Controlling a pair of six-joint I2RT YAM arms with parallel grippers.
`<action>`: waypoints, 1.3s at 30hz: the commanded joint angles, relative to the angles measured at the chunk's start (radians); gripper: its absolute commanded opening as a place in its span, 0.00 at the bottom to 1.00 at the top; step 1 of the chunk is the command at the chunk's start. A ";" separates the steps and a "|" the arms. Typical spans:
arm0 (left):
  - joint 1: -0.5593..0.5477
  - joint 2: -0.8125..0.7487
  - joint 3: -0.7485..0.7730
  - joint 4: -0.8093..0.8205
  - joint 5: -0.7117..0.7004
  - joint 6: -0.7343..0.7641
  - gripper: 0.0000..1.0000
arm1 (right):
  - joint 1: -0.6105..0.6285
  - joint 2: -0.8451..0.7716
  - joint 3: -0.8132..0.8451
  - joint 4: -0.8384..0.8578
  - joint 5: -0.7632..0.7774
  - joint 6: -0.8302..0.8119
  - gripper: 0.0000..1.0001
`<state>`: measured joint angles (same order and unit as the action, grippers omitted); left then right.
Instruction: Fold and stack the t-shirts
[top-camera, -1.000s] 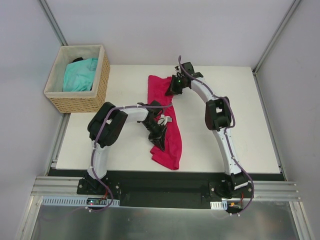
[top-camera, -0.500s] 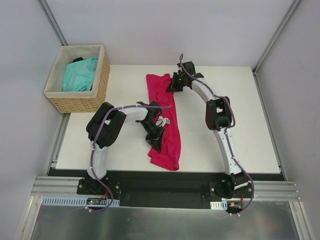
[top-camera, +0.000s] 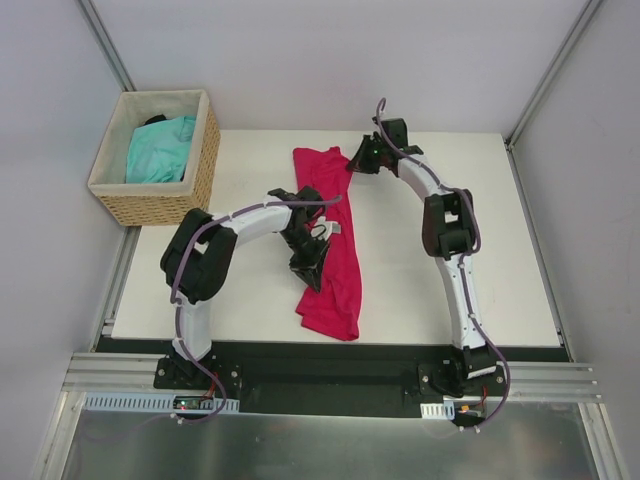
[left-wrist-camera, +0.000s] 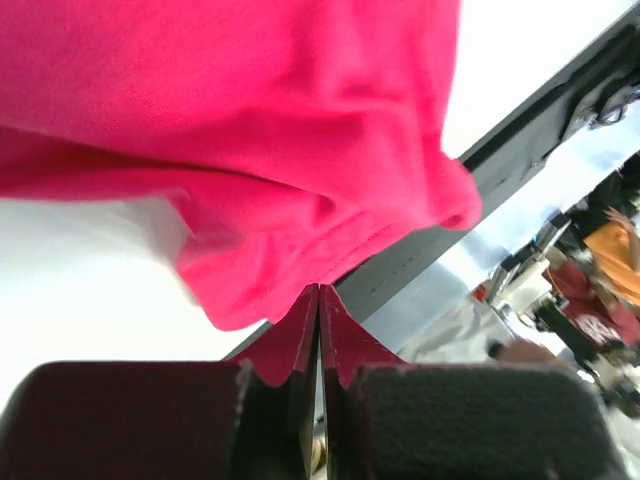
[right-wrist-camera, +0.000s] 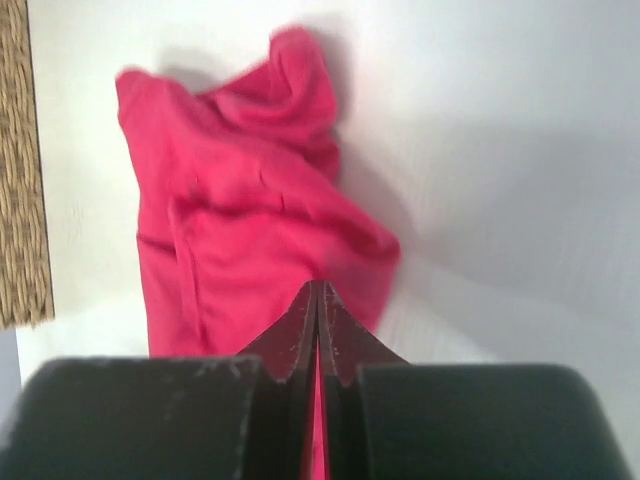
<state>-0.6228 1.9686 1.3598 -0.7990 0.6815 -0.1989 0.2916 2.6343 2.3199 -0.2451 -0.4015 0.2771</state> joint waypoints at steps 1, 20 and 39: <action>-0.003 -0.114 0.158 -0.064 -0.062 0.029 0.00 | -0.009 -0.284 -0.123 0.066 -0.100 -0.105 0.01; 0.202 0.323 0.789 -0.019 -0.225 -0.010 0.06 | 0.003 -0.760 -0.669 -0.672 -0.175 -0.459 0.23; 0.271 0.317 0.719 0.055 -0.105 -0.083 0.00 | 0.052 -0.762 -0.657 -0.772 -0.304 -0.515 0.01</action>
<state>-0.3408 2.3535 2.0857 -0.7376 0.5167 -0.2733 0.3180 1.8206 1.5379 -1.0042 -0.6121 -0.2386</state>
